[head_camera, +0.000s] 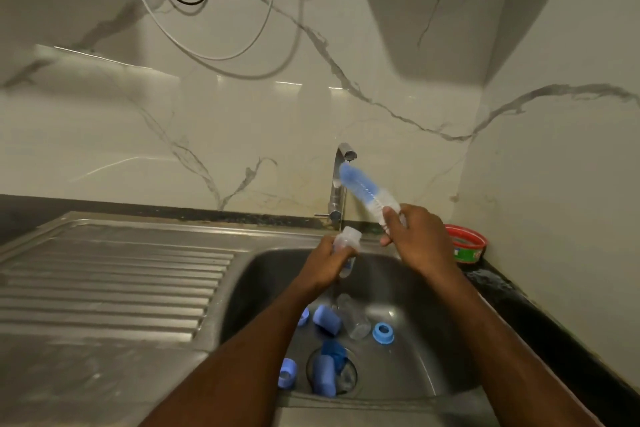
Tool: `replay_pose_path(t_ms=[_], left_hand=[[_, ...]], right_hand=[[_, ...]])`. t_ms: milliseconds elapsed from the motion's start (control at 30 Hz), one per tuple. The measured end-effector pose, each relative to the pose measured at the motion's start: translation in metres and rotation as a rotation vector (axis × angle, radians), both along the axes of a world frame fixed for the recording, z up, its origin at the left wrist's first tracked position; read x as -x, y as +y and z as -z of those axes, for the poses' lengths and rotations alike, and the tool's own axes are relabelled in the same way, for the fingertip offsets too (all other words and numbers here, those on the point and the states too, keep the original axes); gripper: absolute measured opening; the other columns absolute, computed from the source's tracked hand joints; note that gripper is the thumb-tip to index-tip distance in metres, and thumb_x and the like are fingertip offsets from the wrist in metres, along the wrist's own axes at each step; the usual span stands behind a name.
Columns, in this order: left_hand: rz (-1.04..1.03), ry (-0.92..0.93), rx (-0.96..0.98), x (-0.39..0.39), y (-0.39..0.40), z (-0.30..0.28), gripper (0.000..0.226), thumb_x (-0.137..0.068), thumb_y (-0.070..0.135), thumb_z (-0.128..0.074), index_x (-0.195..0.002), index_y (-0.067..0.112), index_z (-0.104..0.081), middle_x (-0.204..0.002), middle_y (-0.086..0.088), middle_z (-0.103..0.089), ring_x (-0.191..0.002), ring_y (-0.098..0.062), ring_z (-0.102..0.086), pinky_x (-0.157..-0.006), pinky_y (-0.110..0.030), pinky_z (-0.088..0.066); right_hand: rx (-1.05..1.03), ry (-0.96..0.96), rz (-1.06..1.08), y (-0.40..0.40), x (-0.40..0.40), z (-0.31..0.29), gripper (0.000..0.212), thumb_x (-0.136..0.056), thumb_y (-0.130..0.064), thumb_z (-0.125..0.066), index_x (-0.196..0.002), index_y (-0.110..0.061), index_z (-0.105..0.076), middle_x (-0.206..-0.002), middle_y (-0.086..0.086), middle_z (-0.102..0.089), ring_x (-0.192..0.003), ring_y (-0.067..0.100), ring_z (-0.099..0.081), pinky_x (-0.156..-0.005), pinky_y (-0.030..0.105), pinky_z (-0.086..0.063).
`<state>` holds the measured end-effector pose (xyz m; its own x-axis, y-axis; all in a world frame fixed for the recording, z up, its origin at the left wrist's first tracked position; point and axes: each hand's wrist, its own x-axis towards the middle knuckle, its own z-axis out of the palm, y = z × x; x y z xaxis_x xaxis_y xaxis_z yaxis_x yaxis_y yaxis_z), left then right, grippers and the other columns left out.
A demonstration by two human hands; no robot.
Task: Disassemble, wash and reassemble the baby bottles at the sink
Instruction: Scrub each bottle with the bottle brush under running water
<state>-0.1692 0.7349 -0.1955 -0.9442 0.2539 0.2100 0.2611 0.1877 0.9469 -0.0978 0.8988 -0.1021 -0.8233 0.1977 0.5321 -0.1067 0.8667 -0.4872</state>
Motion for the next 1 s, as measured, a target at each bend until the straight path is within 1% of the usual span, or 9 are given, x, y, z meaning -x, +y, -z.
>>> replay_pose_path(t_ms=[67,133,233,367,500,633,700,867,1000], left_hand=[[-0.101,0.024,0.0,0.005,0.001,-0.003,0.025,-0.098,0.039,-0.061,-0.117,0.024,-0.055,-0.111,-0.002,-0.064,-0.094,-0.015,-0.065,-0.087,-0.041,-0.06],[-0.168,0.036,0.049,0.012,-0.003,-0.001,0.022,-0.093,0.04,-0.068,-0.104,0.022,-0.066,-0.102,-0.002,-0.071,-0.093,-0.018,-0.068,-0.091,-0.046,-0.059],[-0.163,0.004,0.159,0.012,-0.012,0.002,0.028,-0.089,0.045,-0.072,-0.102,0.02,-0.068,-0.098,-0.002,-0.071,-0.095,-0.019,-0.068,-0.092,-0.043,-0.058],[-0.099,0.257,0.321,-0.002,-0.003,-0.002,0.021,-0.092,0.031,-0.071,-0.104,0.014,-0.07,-0.101,-0.003,-0.071,-0.096,-0.018,-0.067,-0.089,-0.034,-0.053],[-0.176,0.463,0.353,-0.007,-0.003,-0.006,0.019,-0.094,0.022,-0.069,-0.108,0.01,-0.068,-0.102,-0.005,-0.069,-0.096,-0.018,-0.064,-0.09,-0.034,-0.05],[-0.109,0.581,0.694,0.002,-0.011,0.003,0.042,-0.089,0.028,-0.074,-0.125,0.017,-0.055,-0.119,-0.005,-0.065,-0.109,-0.021,-0.063,-0.095,-0.035,-0.051],[-0.116,0.576,0.625,0.004,-0.008,0.007,0.047,-0.085,0.029,-0.078,-0.125,0.017,-0.055,-0.121,-0.004,-0.063,-0.11,-0.019,-0.061,-0.092,-0.03,-0.048],[-0.139,0.546,0.415,0.01,-0.004,0.009,0.046,-0.087,0.031,-0.078,-0.125,0.013,-0.058,-0.12,-0.004,-0.066,-0.106,-0.017,-0.062,-0.089,-0.028,-0.047],[0.015,0.593,0.346,0.013,-0.01,0.011,0.046,-0.089,0.043,-0.075,-0.126,0.021,-0.057,-0.119,0.004,-0.065,-0.101,-0.004,-0.059,-0.089,-0.026,-0.049]], right_hand=[[-0.354,0.057,0.104,-0.009,-0.007,0.002,0.038,-0.105,-0.052,-0.037,-0.116,-0.025,-0.062,-0.089,0.001,-0.073,-0.082,0.022,-0.067,-0.069,0.033,-0.05],[-0.534,-0.004,0.123,-0.015,-0.006,0.013,0.036,-0.105,-0.052,-0.038,-0.119,-0.029,-0.061,-0.098,0.002,-0.072,-0.084,0.021,-0.067,-0.068,0.032,-0.049],[-0.505,-0.099,0.071,-0.014,0.003,0.035,0.034,-0.104,-0.05,-0.041,-0.119,-0.029,-0.064,-0.106,0.003,-0.072,-0.093,0.023,-0.068,-0.081,0.039,-0.055],[-0.517,-0.07,0.084,-0.021,0.007,0.044,0.032,-0.107,-0.04,-0.034,-0.11,-0.024,-0.061,-0.093,0.005,-0.068,-0.083,0.028,-0.067,-0.066,0.038,-0.048],[-0.607,-0.025,0.199,-0.033,0.007,0.041,0.022,-0.105,-0.035,-0.046,-0.122,-0.028,-0.059,-0.107,0.003,-0.071,-0.094,0.026,-0.07,-0.068,0.034,-0.047],[-0.601,-0.088,0.191,-0.029,0.01,0.044,0.02,-0.105,-0.028,-0.047,-0.113,-0.024,-0.065,-0.104,0.003,-0.07,-0.095,0.026,-0.07,-0.073,0.036,-0.051],[-0.523,-0.111,0.156,-0.018,0.012,0.046,0.029,-0.106,-0.031,-0.039,-0.11,-0.019,-0.066,-0.098,0.008,-0.069,-0.09,0.03,-0.068,-0.072,0.038,-0.05],[-0.384,-0.13,0.193,-0.004,0.012,0.046,0.044,-0.104,-0.047,-0.039,-0.12,-0.017,-0.066,-0.114,0.011,-0.07,-0.103,0.032,-0.066,-0.081,0.039,-0.051],[-0.281,-0.21,0.23,-0.001,0.017,0.043,0.047,-0.104,-0.048,-0.038,-0.122,-0.014,-0.066,-0.112,0.01,-0.072,-0.103,0.031,-0.066,-0.085,0.04,-0.052]])
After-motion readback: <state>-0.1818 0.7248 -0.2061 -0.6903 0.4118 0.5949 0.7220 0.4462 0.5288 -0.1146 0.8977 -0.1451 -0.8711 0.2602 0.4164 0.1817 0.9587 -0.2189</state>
